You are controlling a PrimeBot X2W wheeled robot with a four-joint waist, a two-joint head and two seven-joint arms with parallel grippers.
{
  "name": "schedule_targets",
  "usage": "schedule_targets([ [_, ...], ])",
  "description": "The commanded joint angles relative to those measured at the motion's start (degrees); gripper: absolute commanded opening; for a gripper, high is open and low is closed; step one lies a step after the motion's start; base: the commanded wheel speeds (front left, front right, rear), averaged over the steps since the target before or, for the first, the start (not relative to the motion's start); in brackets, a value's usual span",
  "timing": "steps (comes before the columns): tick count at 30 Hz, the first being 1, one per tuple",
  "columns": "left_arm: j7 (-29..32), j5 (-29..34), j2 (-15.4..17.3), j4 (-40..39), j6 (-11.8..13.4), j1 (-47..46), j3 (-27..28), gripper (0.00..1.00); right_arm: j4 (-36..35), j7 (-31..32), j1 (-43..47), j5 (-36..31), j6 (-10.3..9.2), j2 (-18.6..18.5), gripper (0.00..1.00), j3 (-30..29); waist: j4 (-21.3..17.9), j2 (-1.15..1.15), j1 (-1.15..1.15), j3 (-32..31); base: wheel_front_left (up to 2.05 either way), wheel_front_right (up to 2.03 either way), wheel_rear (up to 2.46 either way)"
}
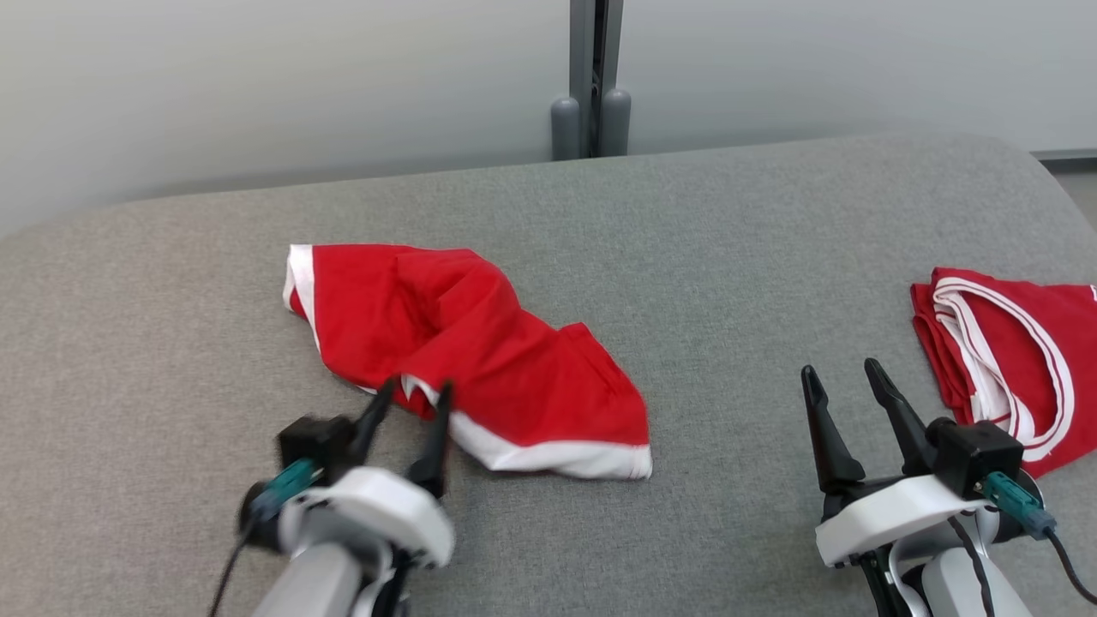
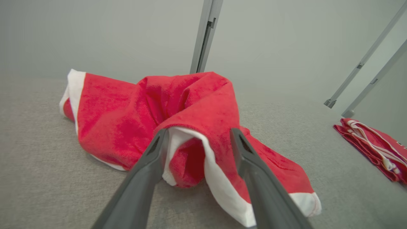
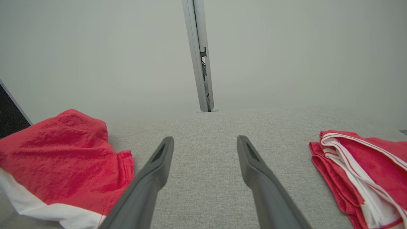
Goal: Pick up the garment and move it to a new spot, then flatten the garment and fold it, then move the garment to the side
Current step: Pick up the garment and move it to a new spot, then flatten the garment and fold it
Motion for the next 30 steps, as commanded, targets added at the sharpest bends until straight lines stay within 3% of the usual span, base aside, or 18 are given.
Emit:
schedule_targets([
  [1,-0.1,1.7,1.2,0.1,-0.1,2.8,3.2,1.00,0.0,0.0,1.0,0.2,-0.02,-0.3,1.00,-0.2,0.6,0.00,0.00,-1.0,0.00,0.00,0.00],
  [7,-0.1,7.4,3.4,-2.7,-0.2,10.8,12.9,1.00,0.6,0.0,2.8,0.4,-0.02,-0.3,1.00,0.0,1.8,0.00,0.00,-3.4,0.00,0.00,0.00],
  [12,-0.1,12.1,2.5,-7.8,0.5,16.9,20.8,1.00,0.7,0.0,4.2,0.8,-0.02,-0.3,1.00,0.6,2.6,0.00,0.00,-4.7,0.00,0.00,0.00],
  [15,-0.1,14.1,1.6,-9.4,-0.4,19.2,24.2,1.00,0.8,0.0,4.9,0.7,-0.02,-0.3,1.00,1.0,2.9,0.00,0.00,-5.4,0.00,0.00,0.00],
  [30,-0.1,18.8,-0.7,-11.3,-3.9,22.5,29.4,1.00,2.9,0.0,7.0,0.2,-0.02,-0.3,1.00,3.5,3.2,0.00,0.00,-6.7,0.00,0.00,0.00],
])
